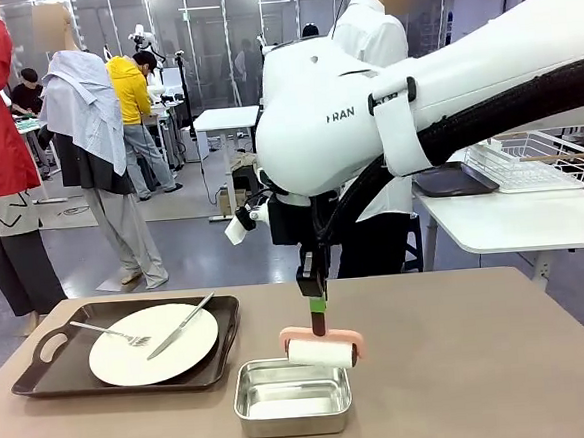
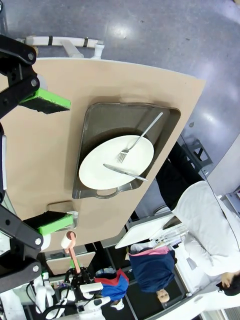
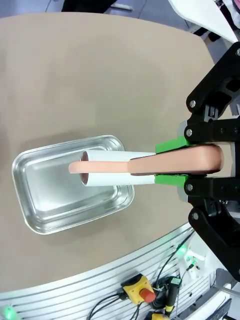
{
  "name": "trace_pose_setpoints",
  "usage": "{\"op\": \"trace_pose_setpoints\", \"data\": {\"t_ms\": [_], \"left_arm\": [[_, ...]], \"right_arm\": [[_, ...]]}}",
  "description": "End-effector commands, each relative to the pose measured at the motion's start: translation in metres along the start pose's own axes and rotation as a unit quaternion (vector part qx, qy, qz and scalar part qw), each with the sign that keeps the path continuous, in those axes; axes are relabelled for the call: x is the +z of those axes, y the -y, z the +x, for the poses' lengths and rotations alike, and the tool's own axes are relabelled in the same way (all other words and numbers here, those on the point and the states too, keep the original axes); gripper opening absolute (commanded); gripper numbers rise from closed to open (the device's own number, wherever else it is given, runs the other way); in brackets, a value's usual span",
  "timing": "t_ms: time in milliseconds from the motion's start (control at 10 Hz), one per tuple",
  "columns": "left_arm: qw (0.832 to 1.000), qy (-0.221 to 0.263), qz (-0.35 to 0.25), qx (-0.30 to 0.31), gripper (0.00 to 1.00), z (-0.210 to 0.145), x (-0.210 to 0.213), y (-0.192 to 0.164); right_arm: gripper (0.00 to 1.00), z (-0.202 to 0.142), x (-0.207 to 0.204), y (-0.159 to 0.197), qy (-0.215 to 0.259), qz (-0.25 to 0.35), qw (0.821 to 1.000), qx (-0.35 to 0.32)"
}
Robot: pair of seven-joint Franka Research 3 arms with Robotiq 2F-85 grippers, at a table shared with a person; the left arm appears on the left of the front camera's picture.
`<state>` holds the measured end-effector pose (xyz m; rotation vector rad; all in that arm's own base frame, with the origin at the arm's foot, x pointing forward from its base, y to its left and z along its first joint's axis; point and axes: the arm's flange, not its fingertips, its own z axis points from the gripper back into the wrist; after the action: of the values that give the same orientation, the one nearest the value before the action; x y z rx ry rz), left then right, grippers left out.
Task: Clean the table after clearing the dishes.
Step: Place the Lint Roller back on top of the Airtight Container.
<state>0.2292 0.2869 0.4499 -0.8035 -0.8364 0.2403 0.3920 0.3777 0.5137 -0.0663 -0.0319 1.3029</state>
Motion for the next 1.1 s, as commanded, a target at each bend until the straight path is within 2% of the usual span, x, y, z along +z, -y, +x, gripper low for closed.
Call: {"op": "trace_pose_setpoints", "data": {"t_ms": [0, 400, 500, 600, 700, 800, 1000], "left_arm": [[1.0, 0.01, -0.013, -0.01, 1.0, 0.001, 0.001, -0.004], [1.0, 0.01, -0.013, -0.01, 1.0, 0.001, 0.001, -0.004], [1.0, 0.01, -0.013, -0.01, 1.0, 0.001, 0.001, -0.004], [1.0, 0.01, -0.013, -0.01, 1.0, 0.001, 0.001, -0.004], [1.0, 0.01, -0.013, -0.01, 1.0, 0.001, 0.001, -0.004], [1.0, 0.01, -0.013, -0.01, 1.0, 0.001, 0.001, -0.004], [1.0, 0.01, -0.013, -0.01, 1.0, 0.001, 0.001, -0.004]], "right_arm": [[0.21, -0.011, 0.008, 0.008, 0.014, 0.031, 0.999, -0.028], [0.21, -0.009, 0.002, 0.012, 0.01, 0.021, 0.999, -0.025], [0.21, -0.001, 0.004, 0.013, 0.052, 0.046, 0.997, 0.044], [0.21, 0.01, 0.0, 0.018, 0.055, 0.059, 0.995, 0.06], [0.21, 0.025, -0.006, 0.021, 0.044, 0.06, 0.995, 0.071], [0.21, 0.036, -0.011, 0.025, 0.054, 0.067, 0.994, 0.074], [0.21, 0.051, -0.031, 0.031, 0.021, 0.086, 0.992, 0.091]]}}
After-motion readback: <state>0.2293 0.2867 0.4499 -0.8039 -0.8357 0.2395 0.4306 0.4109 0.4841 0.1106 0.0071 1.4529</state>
